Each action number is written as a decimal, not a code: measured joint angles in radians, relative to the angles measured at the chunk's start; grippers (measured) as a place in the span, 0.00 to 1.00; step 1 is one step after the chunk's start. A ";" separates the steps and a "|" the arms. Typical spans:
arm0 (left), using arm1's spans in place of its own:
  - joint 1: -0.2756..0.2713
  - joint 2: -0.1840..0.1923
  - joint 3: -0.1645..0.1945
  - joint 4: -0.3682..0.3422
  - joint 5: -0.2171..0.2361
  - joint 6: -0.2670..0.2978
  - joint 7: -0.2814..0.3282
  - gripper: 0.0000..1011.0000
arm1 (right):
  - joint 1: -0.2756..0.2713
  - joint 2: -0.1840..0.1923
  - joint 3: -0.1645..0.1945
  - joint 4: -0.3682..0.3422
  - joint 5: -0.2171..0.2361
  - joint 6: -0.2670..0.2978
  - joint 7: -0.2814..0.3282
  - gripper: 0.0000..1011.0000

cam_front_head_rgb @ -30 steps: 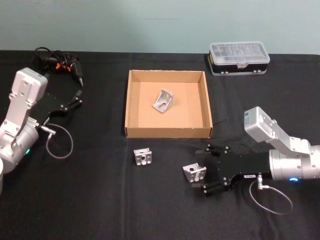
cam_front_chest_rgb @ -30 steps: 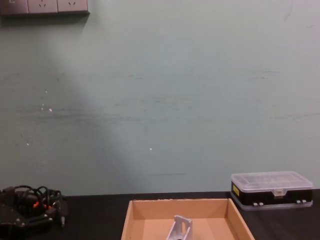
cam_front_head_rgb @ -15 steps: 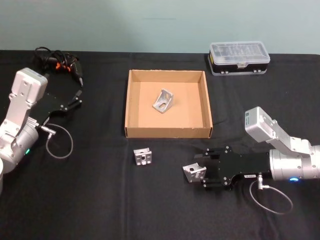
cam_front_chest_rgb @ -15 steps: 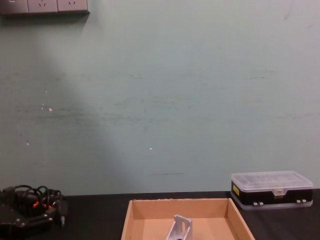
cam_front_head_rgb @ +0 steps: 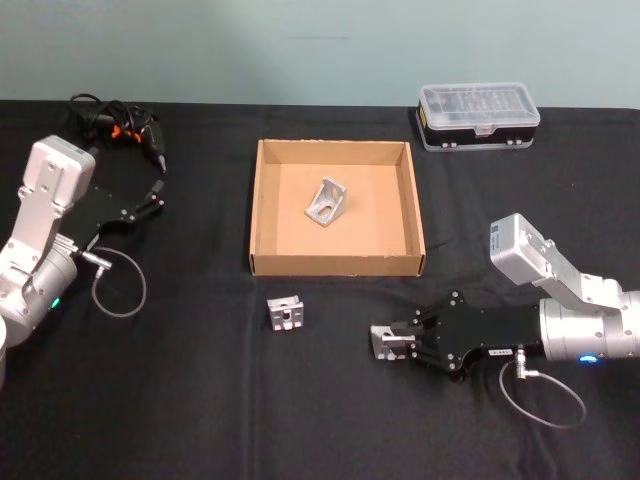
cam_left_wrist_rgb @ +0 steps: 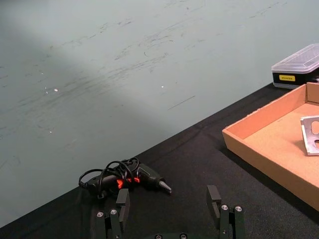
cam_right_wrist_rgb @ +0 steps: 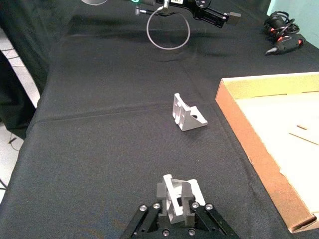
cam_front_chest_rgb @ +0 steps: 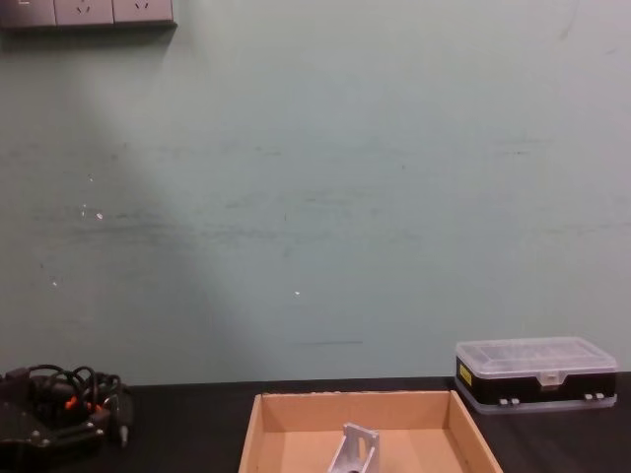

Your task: Use one hand to pick up the angle iron from the table and place it into the box.

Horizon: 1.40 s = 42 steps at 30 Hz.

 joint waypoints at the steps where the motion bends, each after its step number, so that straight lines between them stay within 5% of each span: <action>1: 0.000 0.000 0.000 0.000 0.000 0.000 0.000 1.00 | 0.000 0.000 0.000 0.000 0.000 0.000 0.000 0.17; 5: 0.000 0.000 0.000 0.000 0.000 0.000 0.000 1.00 | 0.000 0.000 0.000 0.000 0.000 0.000 0.000 0.07; 17: 0.000 0.000 0.000 0.000 0.000 0.000 0.000 1.00 | 0.000 0.000 0.000 0.000 0.002 -0.001 -0.001 0.06; 29: 0.000 0.000 0.000 0.000 0.000 0.000 0.000 1.00 | 0.008 0.002 0.066 -0.049 0.140 0.028 -0.014 0.06; 36: 0.000 0.000 0.000 0.000 0.000 0.000 0.000 1.00 | 0.066 -0.034 0.105 -0.046 0.198 0.087 -0.079 0.06; 42: 0.000 0.000 0.000 0.000 0.000 0.000 0.000 1.00 | 0.170 -0.087 0.078 0.020 0.156 0.157 -0.144 0.06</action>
